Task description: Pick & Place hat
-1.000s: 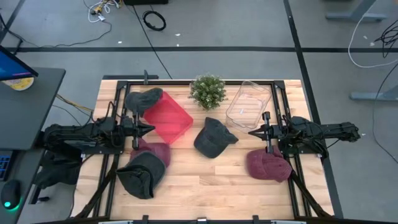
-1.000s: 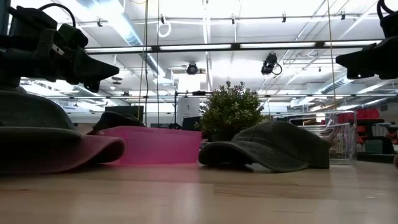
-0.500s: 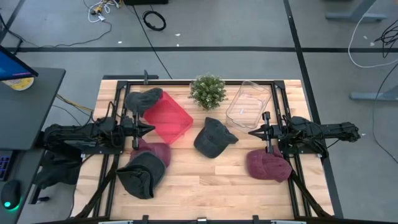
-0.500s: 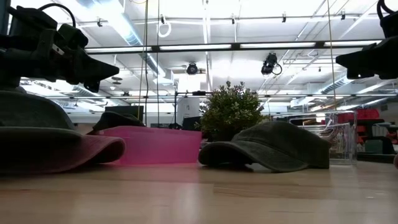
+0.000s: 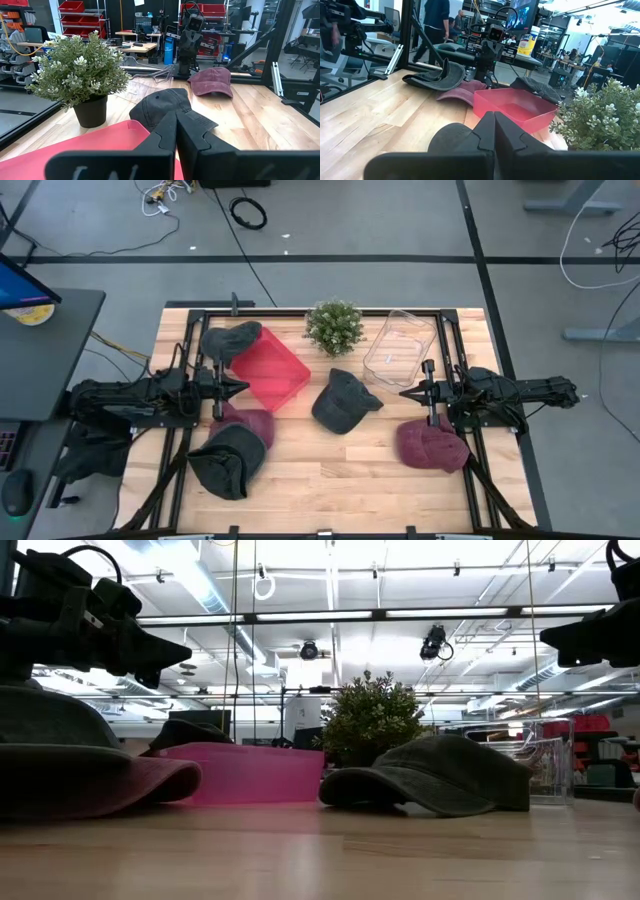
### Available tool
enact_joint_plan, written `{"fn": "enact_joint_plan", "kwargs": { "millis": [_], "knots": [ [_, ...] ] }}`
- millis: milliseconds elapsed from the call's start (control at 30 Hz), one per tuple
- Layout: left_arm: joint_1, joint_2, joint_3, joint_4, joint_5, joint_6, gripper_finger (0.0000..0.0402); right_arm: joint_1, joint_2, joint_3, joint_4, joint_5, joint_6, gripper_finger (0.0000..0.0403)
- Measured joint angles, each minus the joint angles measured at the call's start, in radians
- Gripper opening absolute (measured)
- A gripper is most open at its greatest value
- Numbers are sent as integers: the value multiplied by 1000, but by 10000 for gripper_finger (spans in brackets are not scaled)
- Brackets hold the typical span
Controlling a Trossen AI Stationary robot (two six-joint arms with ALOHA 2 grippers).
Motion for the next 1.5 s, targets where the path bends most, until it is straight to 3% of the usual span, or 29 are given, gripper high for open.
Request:
{"fn": "enact_joint_plan", "kwargs": {
  "millis": [633,1067,1200,1367,1500],
  "knots": [
    [0,0,0,-1,-16,-32,9,0,0,0,19,0,7,4],
    [0,0,0,-6,-1,-211,9,0,0,0,89,11,583,4],
    [0,0,0,-5,-11,-219,9,0,0,0,91,16,604,4],
    [0,0,0,26,-105,-382,9,0,0,0,80,18,603,4],
    [0,0,0,155,-185,-468,9,0,1,0,134,18,592,4]
  ]
}}
